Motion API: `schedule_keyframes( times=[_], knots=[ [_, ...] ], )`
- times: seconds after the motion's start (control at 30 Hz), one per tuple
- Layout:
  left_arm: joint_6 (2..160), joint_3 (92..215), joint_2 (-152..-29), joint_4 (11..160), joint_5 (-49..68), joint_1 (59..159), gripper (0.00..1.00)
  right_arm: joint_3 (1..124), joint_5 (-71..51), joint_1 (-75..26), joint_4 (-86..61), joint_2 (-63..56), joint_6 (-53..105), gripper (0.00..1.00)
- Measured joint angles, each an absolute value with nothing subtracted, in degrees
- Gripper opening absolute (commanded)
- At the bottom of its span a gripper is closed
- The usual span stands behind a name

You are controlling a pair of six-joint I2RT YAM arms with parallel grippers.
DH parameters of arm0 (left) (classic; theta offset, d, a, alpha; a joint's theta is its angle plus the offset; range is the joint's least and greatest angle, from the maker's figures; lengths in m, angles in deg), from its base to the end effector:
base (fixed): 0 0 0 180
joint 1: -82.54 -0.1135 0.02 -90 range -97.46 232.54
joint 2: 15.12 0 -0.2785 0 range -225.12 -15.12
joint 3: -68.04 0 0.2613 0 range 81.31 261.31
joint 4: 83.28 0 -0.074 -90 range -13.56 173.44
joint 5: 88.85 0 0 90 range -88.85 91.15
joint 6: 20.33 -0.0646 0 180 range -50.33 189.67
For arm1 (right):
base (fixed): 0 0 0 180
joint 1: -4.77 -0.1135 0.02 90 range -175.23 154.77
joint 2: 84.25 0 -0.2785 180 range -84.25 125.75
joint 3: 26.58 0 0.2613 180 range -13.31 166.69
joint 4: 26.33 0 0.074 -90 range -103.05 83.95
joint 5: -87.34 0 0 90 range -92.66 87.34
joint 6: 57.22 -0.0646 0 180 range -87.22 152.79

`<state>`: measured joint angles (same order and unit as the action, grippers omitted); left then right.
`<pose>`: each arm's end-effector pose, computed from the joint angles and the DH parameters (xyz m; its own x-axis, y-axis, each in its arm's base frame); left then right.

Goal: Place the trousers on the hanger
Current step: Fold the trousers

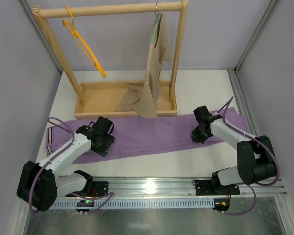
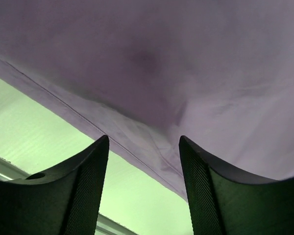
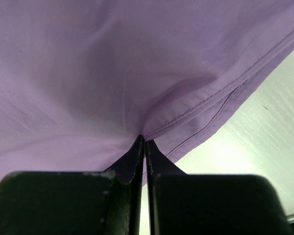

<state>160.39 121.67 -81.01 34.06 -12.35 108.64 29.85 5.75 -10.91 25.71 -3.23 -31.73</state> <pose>0.1837 -0.0732 0.1801 -0.3623 -0.9052 -0.2221 -0.8717 0.4134 -0.2630 0.2394 0.0574 0.1457 -0.6151 0.7548 -0.2280 0.7445 0.6512 0.1475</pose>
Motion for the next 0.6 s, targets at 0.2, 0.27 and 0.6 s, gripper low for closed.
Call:
schedule_keyframes(
  times=[0.2, 0.27, 0.6],
  knots=[
    [161.24, 118.96, -81.01, 35.32, -12.30, 107.18, 0.29, 29.74, 5.73, -10.91, 25.69, -4.24, -31.35, 0.04],
    [161.06, 118.57, -81.03, 36.46, -12.24, 106.15, 0.07, 29.63, 5.73, -10.91, 25.53, -4.24, -31.20, 0.04],
    [156.61, 119.22, -75.41, 36.68, -11.34, 103.97, 0.00, 29.26, 5.86, -10.91, 26.19, -5.40, -29.19, 0.04]
  ],
)
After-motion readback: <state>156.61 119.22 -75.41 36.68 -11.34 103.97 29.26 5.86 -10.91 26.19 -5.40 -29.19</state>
